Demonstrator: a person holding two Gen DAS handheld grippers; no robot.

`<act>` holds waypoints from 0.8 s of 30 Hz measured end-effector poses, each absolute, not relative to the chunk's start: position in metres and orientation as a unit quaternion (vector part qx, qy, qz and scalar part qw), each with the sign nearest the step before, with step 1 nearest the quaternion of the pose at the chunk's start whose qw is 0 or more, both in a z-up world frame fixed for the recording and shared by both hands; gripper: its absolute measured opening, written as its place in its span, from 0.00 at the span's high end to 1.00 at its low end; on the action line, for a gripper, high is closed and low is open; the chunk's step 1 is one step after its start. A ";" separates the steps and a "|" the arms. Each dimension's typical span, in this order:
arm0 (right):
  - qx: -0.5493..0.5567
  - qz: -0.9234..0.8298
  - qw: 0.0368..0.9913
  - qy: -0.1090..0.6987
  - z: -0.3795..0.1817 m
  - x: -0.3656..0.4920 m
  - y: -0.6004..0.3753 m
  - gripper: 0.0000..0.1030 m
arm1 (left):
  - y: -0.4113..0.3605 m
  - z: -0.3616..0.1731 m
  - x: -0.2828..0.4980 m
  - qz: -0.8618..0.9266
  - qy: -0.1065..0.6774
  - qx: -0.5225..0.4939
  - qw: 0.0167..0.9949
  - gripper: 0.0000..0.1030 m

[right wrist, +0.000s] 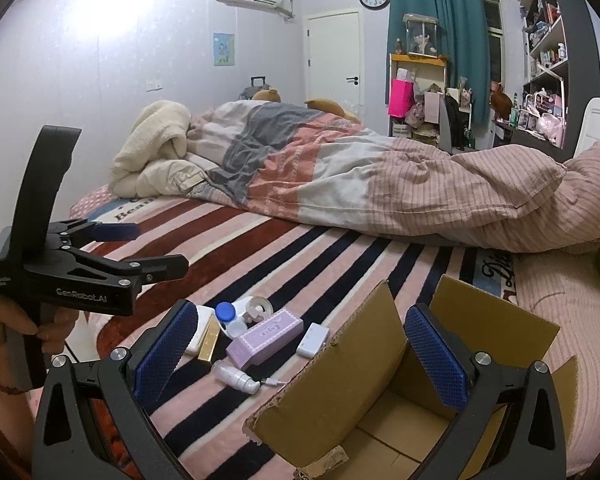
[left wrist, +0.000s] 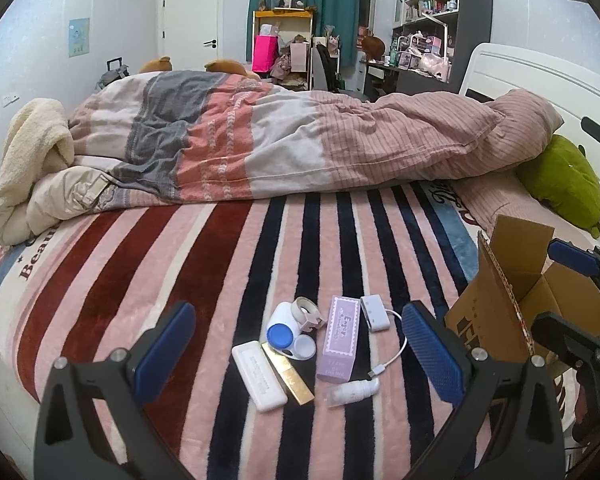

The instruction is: Organize rigid objects

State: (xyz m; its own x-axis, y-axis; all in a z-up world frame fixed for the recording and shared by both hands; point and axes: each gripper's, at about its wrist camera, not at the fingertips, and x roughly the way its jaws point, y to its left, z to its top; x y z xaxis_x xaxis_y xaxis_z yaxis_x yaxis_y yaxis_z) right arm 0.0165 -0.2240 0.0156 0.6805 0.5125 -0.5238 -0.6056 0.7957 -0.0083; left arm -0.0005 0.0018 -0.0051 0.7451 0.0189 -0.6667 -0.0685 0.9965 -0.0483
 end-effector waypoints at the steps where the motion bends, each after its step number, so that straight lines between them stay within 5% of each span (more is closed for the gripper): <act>1: -0.092 0.306 0.912 0.256 0.015 0.017 -0.224 0.00 | 0.003 -0.005 -0.002 0.025 0.355 -0.036 0.934 0.01; 24: -0.098 0.297 0.916 0.251 0.013 0.009 -0.224 0.00 | 0.014 -0.006 -0.022 0.033 0.341 -0.047 0.938 0.01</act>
